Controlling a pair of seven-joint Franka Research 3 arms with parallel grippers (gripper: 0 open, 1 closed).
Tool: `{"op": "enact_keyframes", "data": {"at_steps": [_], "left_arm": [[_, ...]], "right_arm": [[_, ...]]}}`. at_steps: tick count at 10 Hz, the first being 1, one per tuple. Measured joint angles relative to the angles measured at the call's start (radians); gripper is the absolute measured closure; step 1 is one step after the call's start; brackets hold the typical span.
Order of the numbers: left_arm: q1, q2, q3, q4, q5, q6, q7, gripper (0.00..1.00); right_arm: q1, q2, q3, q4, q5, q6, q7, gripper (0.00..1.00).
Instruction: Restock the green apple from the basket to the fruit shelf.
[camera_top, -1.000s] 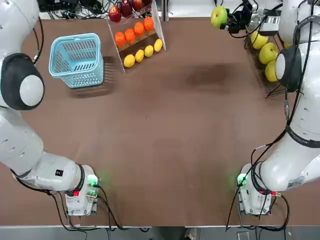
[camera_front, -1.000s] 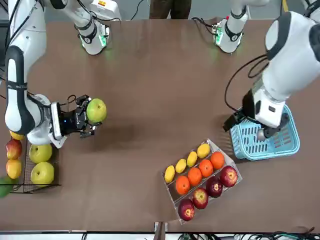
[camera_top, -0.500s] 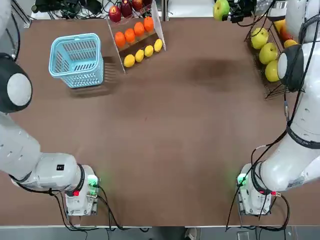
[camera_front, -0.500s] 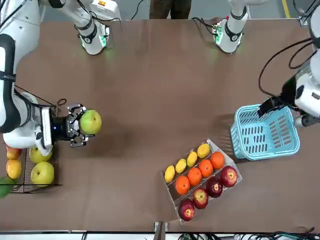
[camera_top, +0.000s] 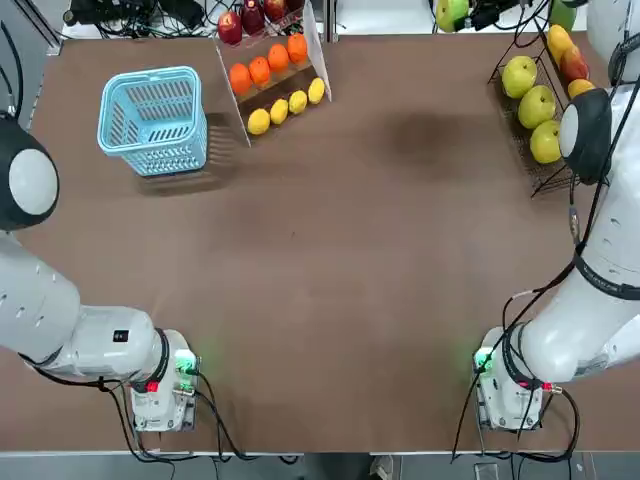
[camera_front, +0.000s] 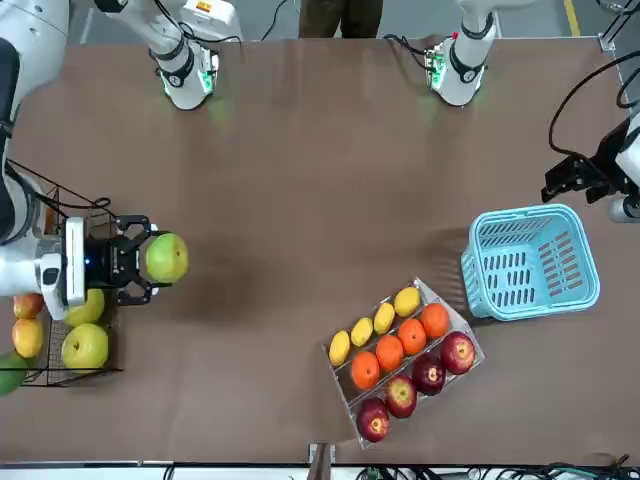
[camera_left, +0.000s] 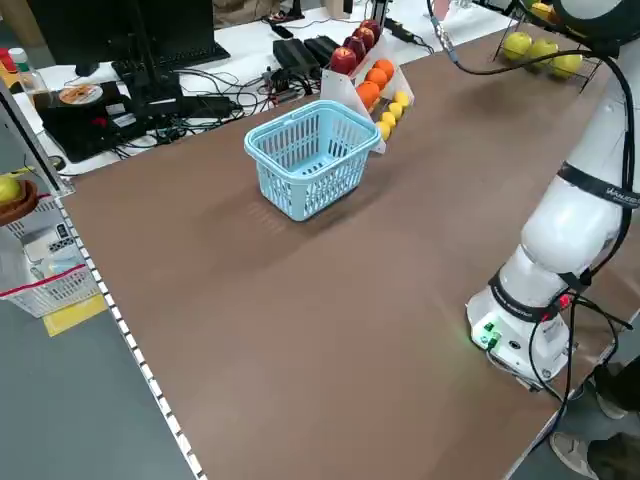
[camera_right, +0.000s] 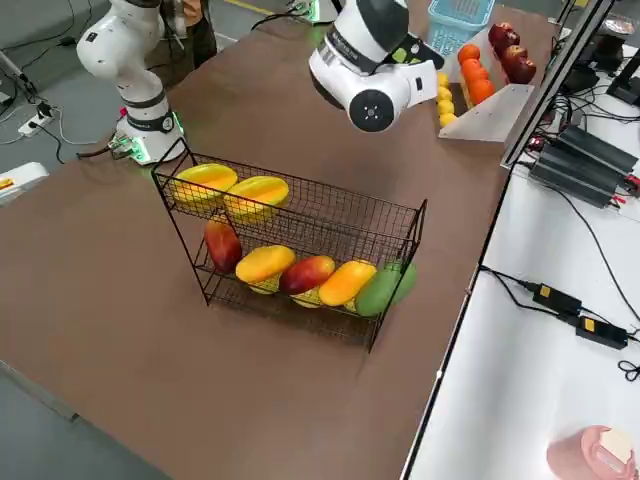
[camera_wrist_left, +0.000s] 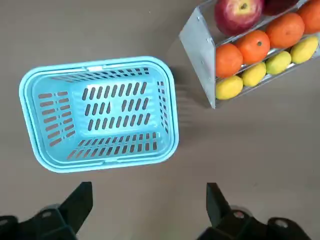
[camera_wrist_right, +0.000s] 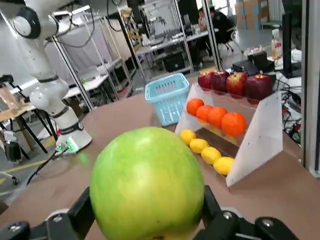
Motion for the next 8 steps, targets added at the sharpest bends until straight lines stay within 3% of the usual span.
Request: {"op": "enact_keyframes", "data": {"at_steps": [5,8], "left_arm": [[-0.003,0.000,-0.001,0.014,0.000,-0.008,0.035,0.00],[-0.013,-0.001,-0.002,0.020,0.000,-0.008,0.034,0.00]], "right_arm": [[0.003,-0.001,-0.010,0.107,-0.181,0.064,0.050,0.13],[0.008,-0.003,-0.011,0.204,-0.335,0.112,0.178,0.13]]}}
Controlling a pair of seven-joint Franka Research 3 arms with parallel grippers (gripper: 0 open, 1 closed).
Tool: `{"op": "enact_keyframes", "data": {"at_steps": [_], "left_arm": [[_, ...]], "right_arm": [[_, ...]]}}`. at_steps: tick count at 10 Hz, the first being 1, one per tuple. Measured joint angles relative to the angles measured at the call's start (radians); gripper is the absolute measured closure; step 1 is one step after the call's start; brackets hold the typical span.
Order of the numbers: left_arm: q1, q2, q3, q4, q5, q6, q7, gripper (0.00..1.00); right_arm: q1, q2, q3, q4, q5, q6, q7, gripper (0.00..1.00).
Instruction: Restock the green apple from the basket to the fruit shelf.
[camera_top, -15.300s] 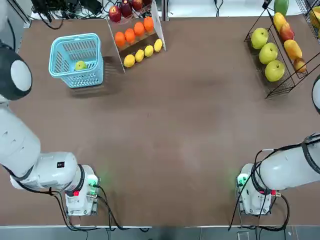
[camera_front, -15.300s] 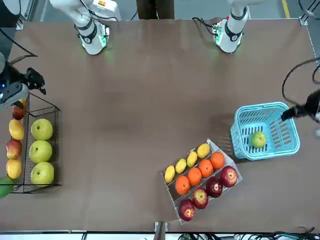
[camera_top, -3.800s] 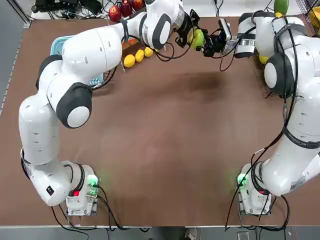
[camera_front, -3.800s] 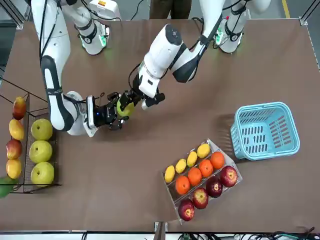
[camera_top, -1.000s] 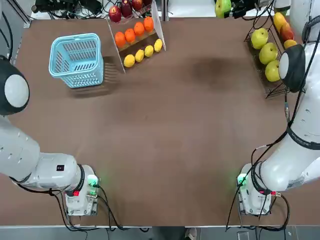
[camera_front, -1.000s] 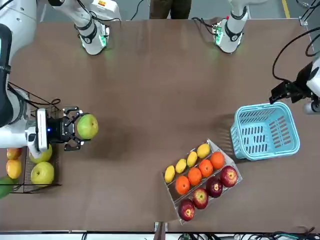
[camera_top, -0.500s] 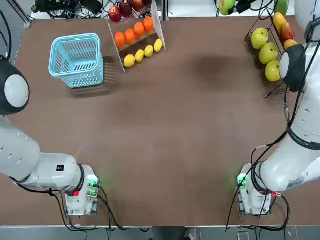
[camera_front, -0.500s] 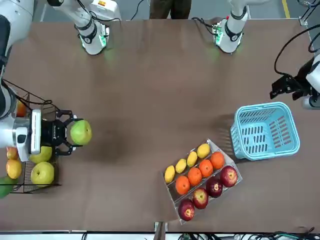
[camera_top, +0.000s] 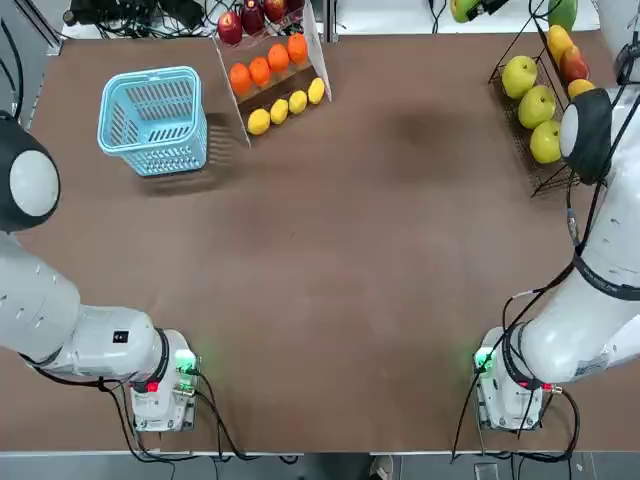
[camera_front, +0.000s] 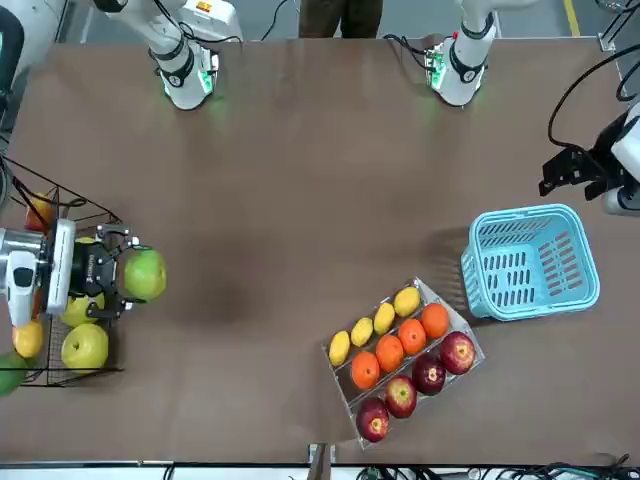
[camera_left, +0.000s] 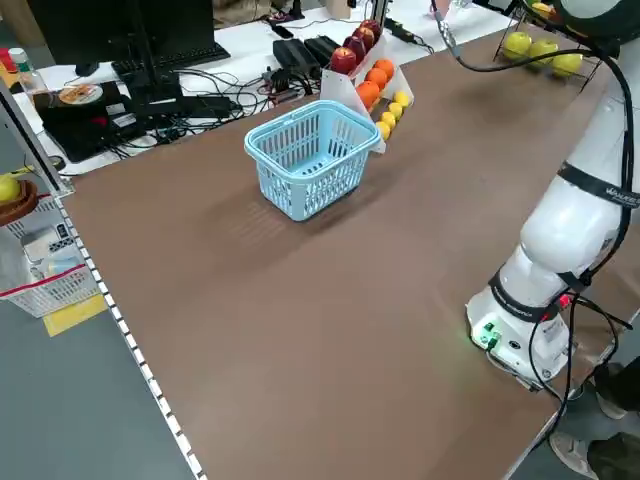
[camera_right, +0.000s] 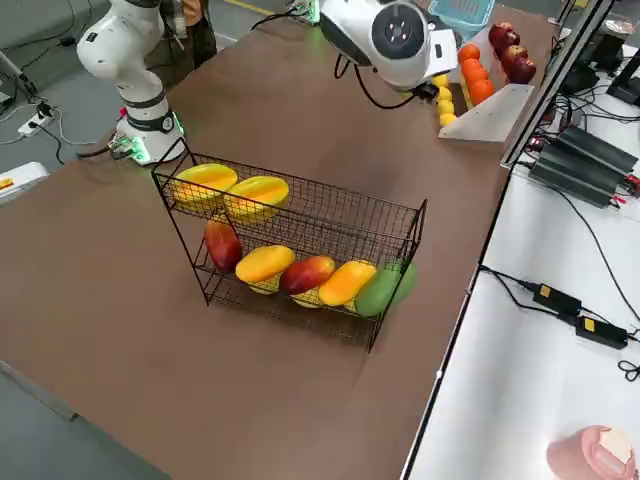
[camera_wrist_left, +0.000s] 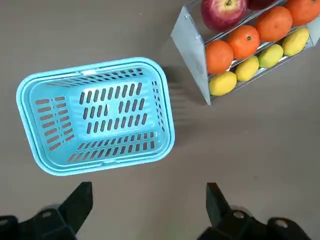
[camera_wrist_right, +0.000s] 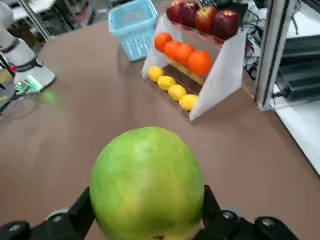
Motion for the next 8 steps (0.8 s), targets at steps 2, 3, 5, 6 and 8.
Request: {"op": "enact_keyframes", "data": {"at_steps": [2,3,5,6,8], "left_arm": [[0.000,-0.008,-0.008,0.005,0.027,0.000,0.000,0.00],[-0.001,-0.014,-0.021,0.005,0.045,-0.001,0.000,0.00],[-0.003,-0.019,-0.050,0.005,0.058,-0.001,-0.001,0.00],[-0.003,-0.019,-0.052,0.005,0.060,-0.001,-0.002,0.00],[0.004,-0.019,-0.049,0.005,0.062,-0.001,-0.001,0.00]], "right_arm": [[0.006,0.000,0.000,0.030,-0.051,0.033,0.133,0.13],[0.006,0.000,0.000,0.032,-0.059,0.050,0.198,0.13],[0.006,0.000,-0.002,0.032,-0.066,0.059,0.329,0.13],[0.005,0.000,-0.005,0.032,-0.070,0.061,0.394,0.13],[0.005,0.000,-0.015,0.038,-0.115,0.062,0.488,0.13]]}}
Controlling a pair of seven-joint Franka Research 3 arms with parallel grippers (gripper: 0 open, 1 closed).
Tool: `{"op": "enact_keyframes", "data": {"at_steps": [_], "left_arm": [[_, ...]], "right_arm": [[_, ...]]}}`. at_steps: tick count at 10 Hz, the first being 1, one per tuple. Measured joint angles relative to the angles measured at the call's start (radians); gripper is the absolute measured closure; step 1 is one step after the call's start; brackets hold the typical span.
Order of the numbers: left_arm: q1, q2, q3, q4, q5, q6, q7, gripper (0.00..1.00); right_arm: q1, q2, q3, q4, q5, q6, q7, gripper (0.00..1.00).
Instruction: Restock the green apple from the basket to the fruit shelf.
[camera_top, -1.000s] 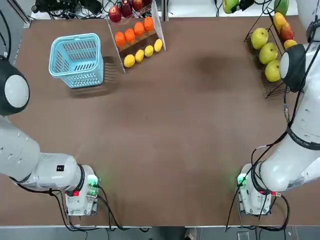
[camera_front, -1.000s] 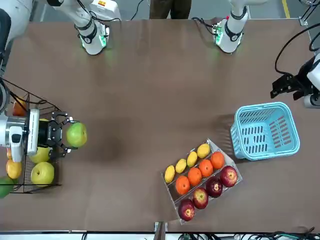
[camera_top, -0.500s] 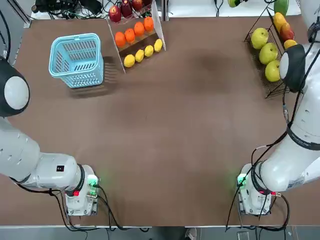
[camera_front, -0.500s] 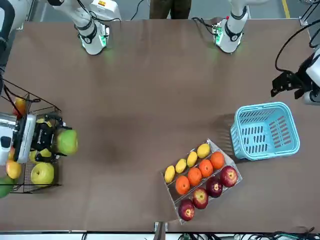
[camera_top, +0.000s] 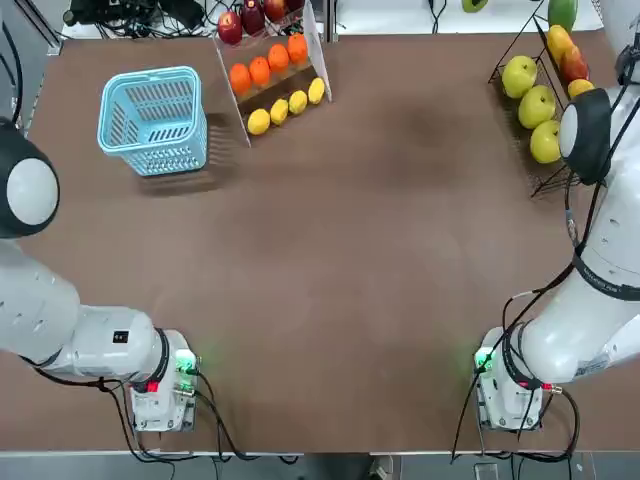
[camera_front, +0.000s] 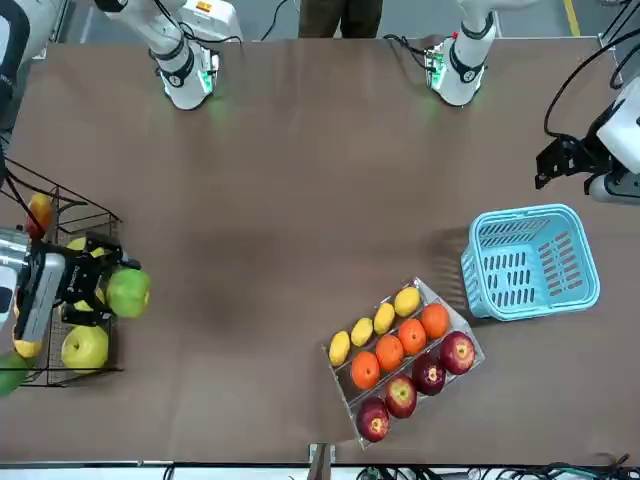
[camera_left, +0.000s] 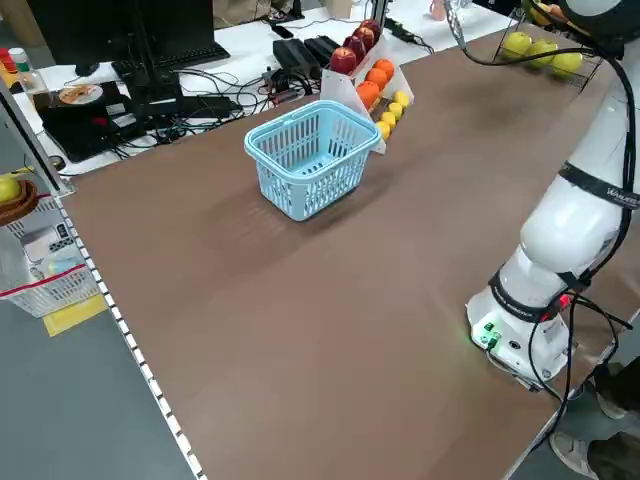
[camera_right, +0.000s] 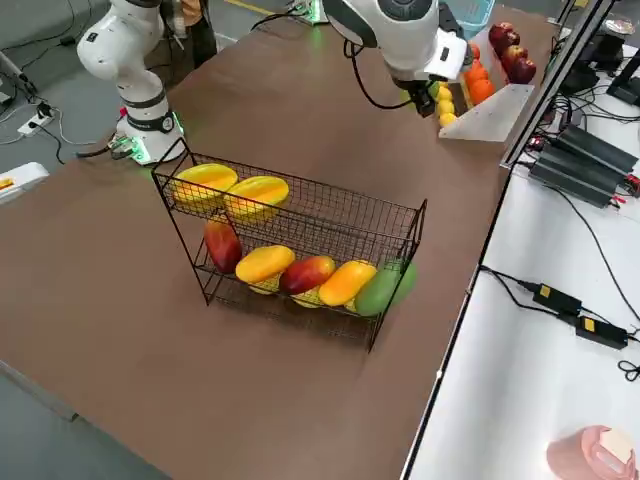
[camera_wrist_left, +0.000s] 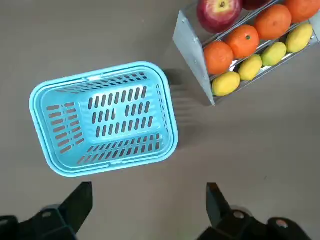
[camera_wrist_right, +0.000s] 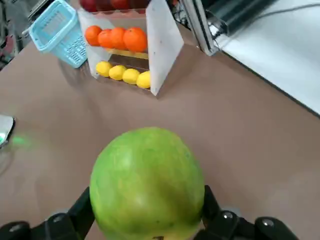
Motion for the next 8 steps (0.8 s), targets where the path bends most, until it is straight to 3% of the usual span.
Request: {"op": "enact_keyframes", "data": {"at_steps": [4,8], "left_arm": [[0.000,0.000,0.001,0.000,0.031,0.000,0.003,0.00],[0.000,0.000,0.001,0.000,0.032,0.000,0.003,0.00]], "right_arm": [[0.008,-0.001,0.009,0.083,-0.229,-0.008,-0.064,0.13],[0.017,0.000,0.035,0.114,-0.411,-0.020,-0.214,0.13]]}}
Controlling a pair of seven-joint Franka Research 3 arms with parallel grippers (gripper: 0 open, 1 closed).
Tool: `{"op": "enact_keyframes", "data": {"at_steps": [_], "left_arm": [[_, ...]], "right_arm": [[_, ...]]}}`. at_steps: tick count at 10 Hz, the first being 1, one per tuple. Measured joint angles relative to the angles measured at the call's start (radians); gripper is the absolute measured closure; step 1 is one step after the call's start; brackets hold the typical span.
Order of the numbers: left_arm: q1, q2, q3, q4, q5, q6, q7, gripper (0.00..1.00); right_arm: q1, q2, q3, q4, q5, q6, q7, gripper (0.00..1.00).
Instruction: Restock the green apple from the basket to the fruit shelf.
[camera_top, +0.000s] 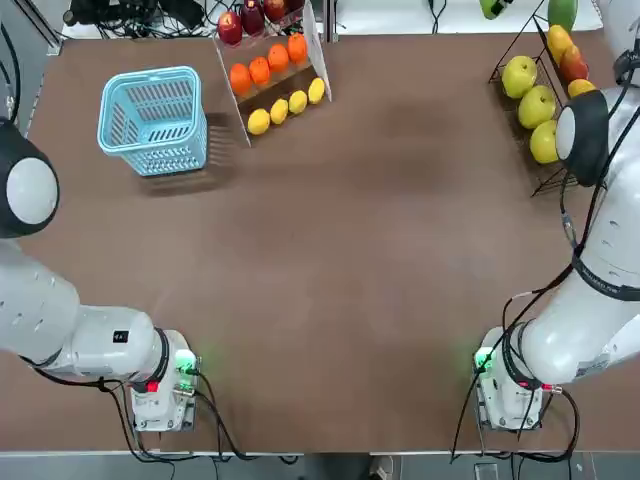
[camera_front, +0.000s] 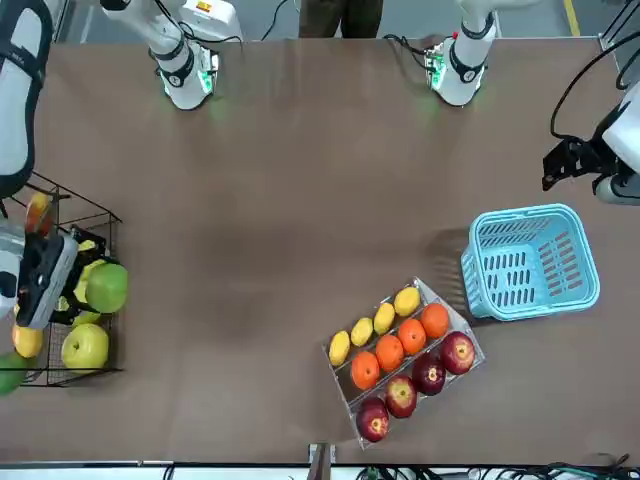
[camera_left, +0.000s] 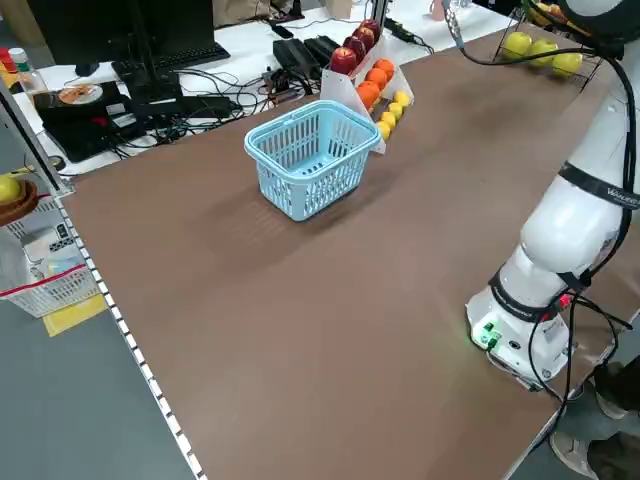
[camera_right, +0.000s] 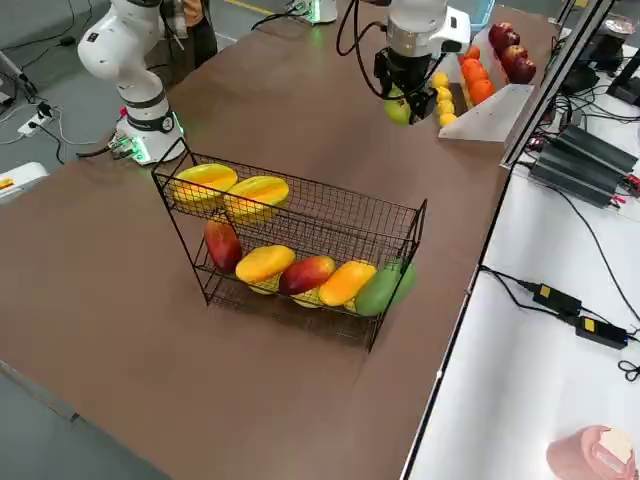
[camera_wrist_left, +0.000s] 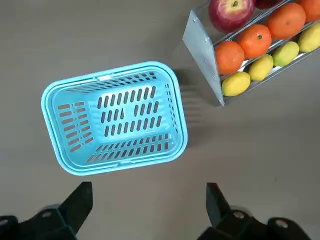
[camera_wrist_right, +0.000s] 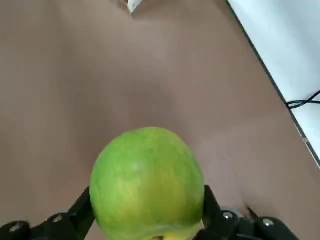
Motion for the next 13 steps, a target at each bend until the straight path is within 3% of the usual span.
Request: {"op": "enact_keyframes", "data": {"at_steps": [5,13], "left_arm": [[-0.002,0.000,-0.001,0.000,0.000,0.000,0.000,0.00],[-0.004,0.000,-0.006,0.000,0.000,0.000,0.000,0.00]], "right_arm": [[0.003,-0.009,0.001,0.063,-0.199,-0.066,-0.044,0.13],[0.001,-0.095,-0.004,0.073,-0.411,-0.139,-0.025,0.13]]}}
